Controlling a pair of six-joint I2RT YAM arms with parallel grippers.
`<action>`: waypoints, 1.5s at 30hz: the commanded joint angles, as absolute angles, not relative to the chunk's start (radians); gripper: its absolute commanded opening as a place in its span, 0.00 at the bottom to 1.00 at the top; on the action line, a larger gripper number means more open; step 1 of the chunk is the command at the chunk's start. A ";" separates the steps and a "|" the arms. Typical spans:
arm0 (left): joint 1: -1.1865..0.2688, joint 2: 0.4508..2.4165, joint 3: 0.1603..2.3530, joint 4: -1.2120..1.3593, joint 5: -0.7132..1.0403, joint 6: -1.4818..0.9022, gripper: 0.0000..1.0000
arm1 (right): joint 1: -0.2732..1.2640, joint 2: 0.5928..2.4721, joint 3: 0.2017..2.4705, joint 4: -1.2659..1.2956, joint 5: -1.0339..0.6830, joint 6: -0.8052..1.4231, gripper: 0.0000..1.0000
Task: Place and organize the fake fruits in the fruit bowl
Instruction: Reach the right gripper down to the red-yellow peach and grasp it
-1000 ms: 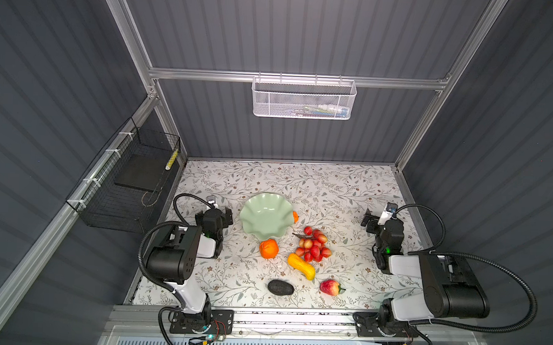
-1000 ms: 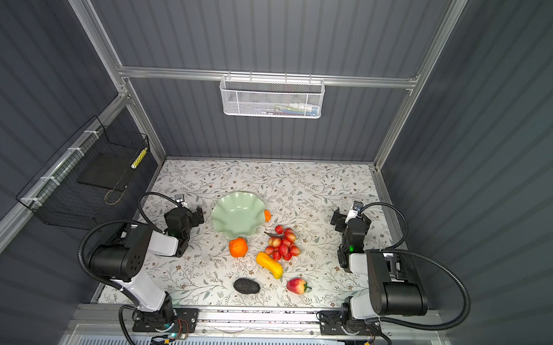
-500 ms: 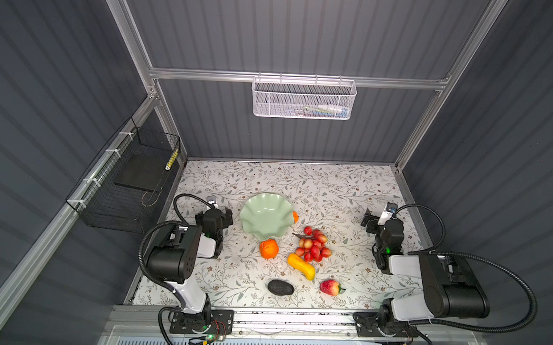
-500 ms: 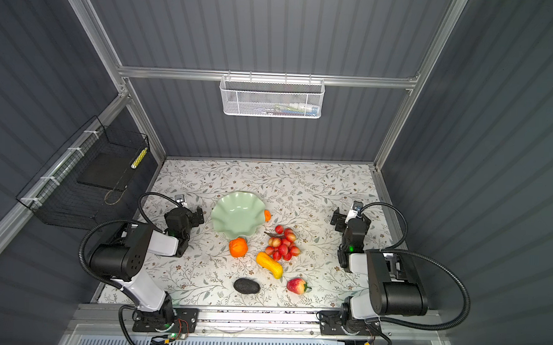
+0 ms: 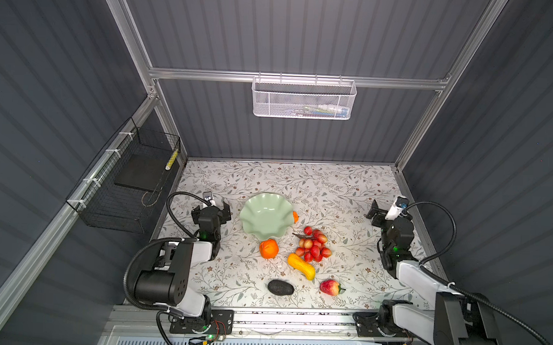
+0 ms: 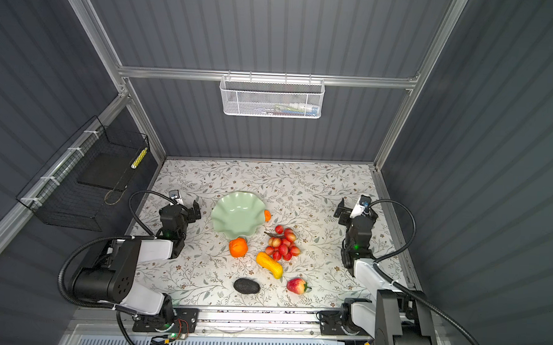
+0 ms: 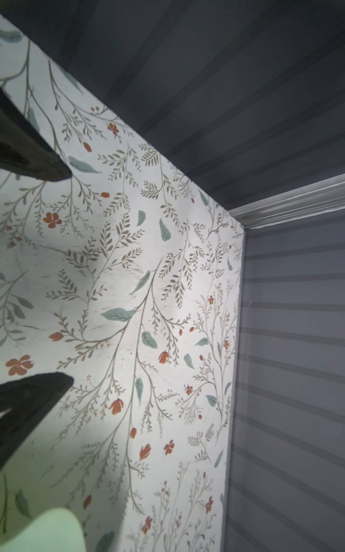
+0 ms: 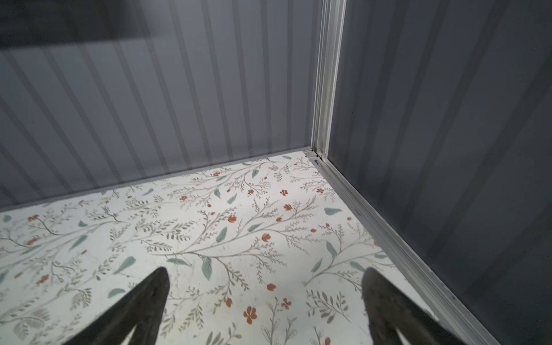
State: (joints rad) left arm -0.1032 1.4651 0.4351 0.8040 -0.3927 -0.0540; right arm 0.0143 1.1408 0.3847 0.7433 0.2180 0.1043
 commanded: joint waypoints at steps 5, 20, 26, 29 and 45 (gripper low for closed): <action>-0.098 1.304 0.516 0.566 -0.541 -0.292 1.00 | -0.025 1.155 0.452 0.543 -0.068 0.426 0.99; -0.098 1.216 0.691 0.223 -0.224 -0.247 1.00 | 0.301 1.056 0.703 -0.330 -0.105 0.360 0.94; -0.098 1.194 0.754 0.131 -0.232 -0.289 1.00 | 0.533 0.918 0.648 -0.595 -0.083 0.553 0.91; -0.098 1.188 0.761 0.125 -0.235 -0.301 1.00 | 0.674 0.884 0.608 -0.656 -0.019 0.671 0.91; -0.097 1.194 0.780 0.073 -0.247 -0.337 1.00 | 0.913 1.039 0.468 -0.530 -0.033 0.860 0.84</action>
State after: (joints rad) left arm -0.1013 1.2015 0.7525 0.0971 -0.2424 -0.3225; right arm 0.9035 1.0042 0.4770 -0.5915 -0.0193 0.8398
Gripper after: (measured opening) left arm 0.997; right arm 0.846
